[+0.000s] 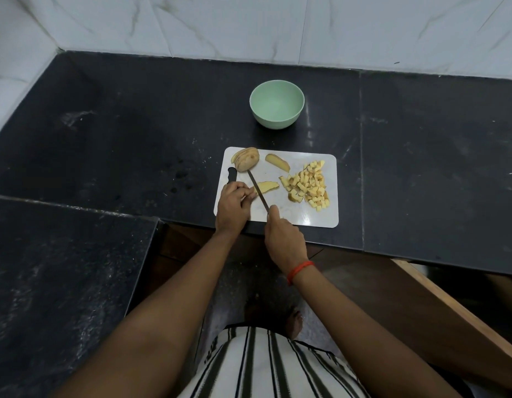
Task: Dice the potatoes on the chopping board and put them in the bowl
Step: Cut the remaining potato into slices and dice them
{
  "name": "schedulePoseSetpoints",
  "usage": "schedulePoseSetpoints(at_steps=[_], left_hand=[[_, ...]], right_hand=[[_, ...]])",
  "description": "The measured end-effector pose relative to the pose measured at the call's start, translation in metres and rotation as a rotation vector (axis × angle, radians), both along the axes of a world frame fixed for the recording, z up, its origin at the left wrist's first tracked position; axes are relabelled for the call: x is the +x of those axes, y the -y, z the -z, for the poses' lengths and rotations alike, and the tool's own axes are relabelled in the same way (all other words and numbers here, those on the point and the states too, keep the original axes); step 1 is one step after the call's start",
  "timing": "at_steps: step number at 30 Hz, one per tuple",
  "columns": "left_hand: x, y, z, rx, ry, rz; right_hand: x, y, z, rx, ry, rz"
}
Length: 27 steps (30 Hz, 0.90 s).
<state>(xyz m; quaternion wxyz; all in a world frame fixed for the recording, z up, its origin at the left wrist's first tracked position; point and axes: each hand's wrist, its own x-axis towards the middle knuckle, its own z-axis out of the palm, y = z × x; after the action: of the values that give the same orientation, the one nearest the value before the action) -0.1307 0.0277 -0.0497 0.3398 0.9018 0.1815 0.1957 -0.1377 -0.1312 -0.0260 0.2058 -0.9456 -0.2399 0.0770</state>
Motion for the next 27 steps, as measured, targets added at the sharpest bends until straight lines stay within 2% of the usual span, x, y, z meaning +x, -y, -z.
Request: schedulePoseSetpoints(at_steps=[9,13,15,19,23,27], left_hand=[[0.001,-0.005,-0.002,-0.016,-0.001,0.049],[0.001,-0.004,-0.002,-0.021,0.001,0.032],[0.003,-0.004,-0.004,-0.053,-0.031,0.031],[0.017,-0.012,-0.023,-0.081,-0.255,0.120],[0.045,-0.003,-0.056,0.173,-0.635,0.331],[0.070,0.002,-0.057,0.261,-0.718,0.395]], right_hand=[[-0.003,-0.007,-0.008,-0.141,0.011,0.002],[-0.020,0.017,-0.010,-0.203,-0.061,-0.041],[-0.030,0.036,-0.010,-0.142,-0.118,0.003],[-0.036,0.063,-0.011,0.132,-0.090,0.053],[0.005,0.070,-0.019,0.299,0.009,0.103],[0.024,0.068,-0.013,0.347,-0.037,0.137]])
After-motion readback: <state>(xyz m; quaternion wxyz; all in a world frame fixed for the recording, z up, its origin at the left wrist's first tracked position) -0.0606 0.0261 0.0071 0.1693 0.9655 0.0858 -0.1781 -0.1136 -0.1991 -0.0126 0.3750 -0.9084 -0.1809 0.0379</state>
